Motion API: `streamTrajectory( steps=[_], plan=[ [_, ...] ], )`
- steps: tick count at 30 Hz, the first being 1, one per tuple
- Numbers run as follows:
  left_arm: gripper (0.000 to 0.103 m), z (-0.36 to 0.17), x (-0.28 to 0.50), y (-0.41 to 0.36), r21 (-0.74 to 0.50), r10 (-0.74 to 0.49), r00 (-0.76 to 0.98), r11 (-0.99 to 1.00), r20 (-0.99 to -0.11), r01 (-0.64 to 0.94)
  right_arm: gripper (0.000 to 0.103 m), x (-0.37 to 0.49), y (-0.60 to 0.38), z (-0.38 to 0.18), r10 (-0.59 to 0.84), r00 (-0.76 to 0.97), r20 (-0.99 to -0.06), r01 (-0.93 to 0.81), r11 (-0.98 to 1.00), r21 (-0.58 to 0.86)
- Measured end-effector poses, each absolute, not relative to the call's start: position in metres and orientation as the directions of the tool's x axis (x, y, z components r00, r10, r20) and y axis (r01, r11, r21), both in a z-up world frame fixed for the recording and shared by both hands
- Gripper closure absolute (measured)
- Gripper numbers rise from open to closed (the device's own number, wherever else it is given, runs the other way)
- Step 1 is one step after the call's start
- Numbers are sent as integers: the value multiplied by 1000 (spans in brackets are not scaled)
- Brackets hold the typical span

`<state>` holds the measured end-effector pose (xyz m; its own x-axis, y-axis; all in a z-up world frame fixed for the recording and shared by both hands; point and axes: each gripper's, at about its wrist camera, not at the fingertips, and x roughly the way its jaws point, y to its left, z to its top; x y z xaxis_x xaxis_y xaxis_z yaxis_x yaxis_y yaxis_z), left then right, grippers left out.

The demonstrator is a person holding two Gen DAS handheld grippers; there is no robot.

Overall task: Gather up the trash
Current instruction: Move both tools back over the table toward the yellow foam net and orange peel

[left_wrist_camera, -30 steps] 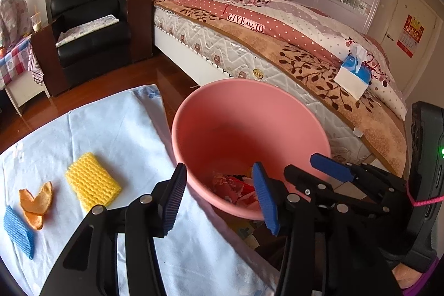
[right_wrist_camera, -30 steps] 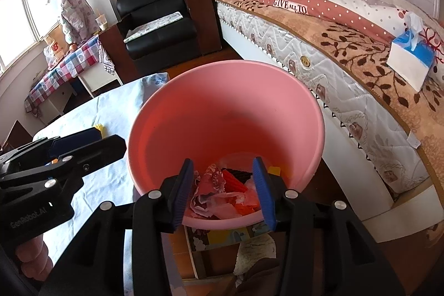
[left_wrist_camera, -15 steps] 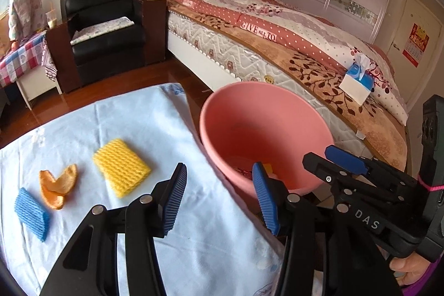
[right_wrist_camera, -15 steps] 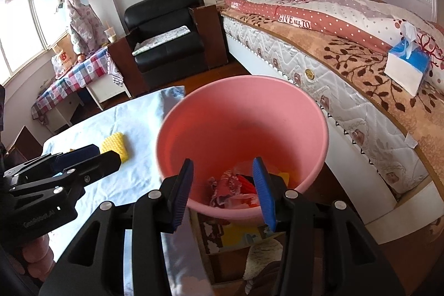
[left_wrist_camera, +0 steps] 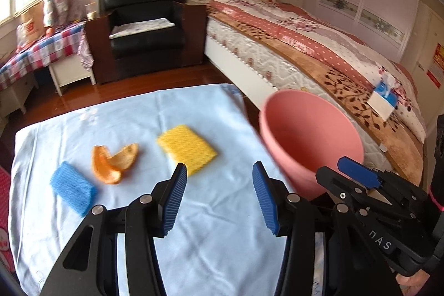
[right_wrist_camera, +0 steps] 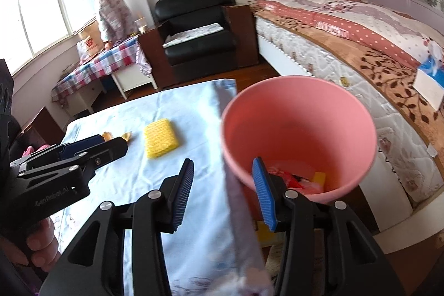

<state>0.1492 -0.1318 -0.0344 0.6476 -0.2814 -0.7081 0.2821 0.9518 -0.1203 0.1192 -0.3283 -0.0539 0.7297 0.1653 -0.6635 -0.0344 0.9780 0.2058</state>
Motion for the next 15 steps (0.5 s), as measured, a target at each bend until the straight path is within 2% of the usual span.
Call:
streamTrajectory(
  steps=[15],
  plan=[
    [54, -45, 131, -27, -153, -187, 697, 982, -692, 112, 58, 128, -257, -56, 242, 700, -671, -151, 970, 192]
  ],
)
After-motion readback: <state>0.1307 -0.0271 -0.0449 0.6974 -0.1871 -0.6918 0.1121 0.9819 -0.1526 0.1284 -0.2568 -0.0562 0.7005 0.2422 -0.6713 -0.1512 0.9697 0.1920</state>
